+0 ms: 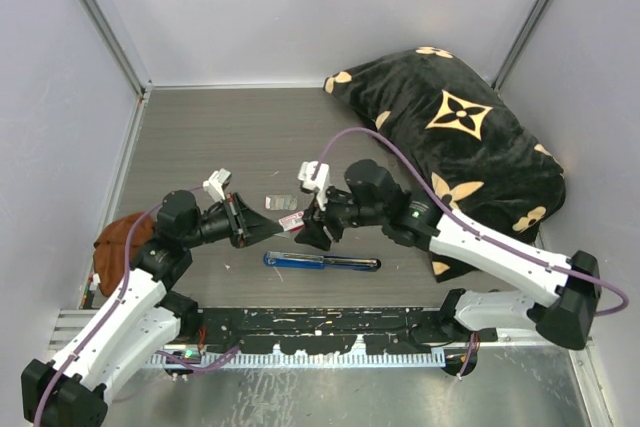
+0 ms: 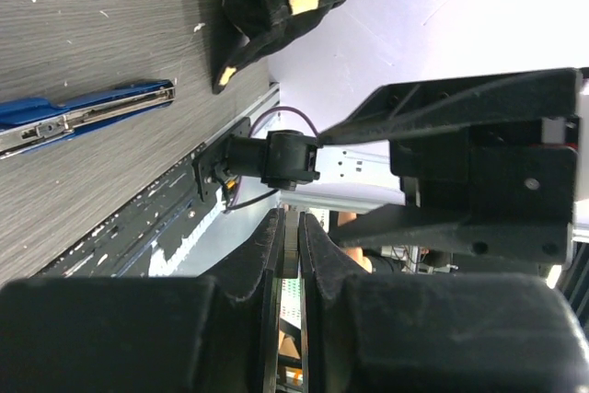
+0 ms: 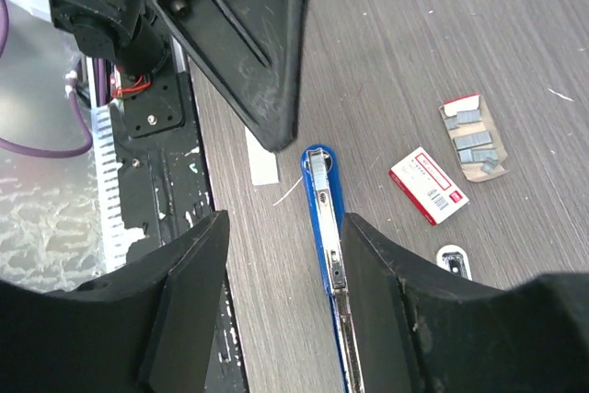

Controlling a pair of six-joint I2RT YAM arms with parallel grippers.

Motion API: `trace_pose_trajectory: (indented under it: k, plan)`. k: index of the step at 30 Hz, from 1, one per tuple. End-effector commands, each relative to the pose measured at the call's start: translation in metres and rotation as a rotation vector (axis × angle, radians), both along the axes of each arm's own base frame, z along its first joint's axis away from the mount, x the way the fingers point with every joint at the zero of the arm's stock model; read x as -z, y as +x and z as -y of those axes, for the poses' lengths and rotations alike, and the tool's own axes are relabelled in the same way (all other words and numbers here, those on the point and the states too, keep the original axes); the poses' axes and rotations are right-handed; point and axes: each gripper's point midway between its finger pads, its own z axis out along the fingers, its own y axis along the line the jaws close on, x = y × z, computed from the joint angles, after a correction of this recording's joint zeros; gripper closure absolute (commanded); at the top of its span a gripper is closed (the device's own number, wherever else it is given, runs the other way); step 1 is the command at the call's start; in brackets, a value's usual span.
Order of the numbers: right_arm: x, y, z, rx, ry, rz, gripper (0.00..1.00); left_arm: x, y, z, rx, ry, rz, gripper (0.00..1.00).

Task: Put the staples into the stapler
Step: Adjust the staple.

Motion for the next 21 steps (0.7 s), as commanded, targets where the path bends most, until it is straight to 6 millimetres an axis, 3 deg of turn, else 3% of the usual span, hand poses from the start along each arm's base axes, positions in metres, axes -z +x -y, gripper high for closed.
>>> trace_pose_trajectory:
  k: [1, 9, 21]
  plan:
    - [-0.043, -0.002, 0.002, 0.031, 0.251, 0.043, 0.40, -0.030, -0.004, 0.003, 0.029, -0.072, 0.069, 0.89]
    - [-0.068, -0.014, 0.019, 0.058, 0.596, 0.187, 0.37, -0.049, -0.007, 0.011, 0.125, -0.115, 0.059, 0.89]
    - [-0.065, -0.015, 0.015, 0.084, 0.646, 0.359, 0.40, -0.057, -0.005, 0.014, 0.146, -0.122, 0.064, 0.89]
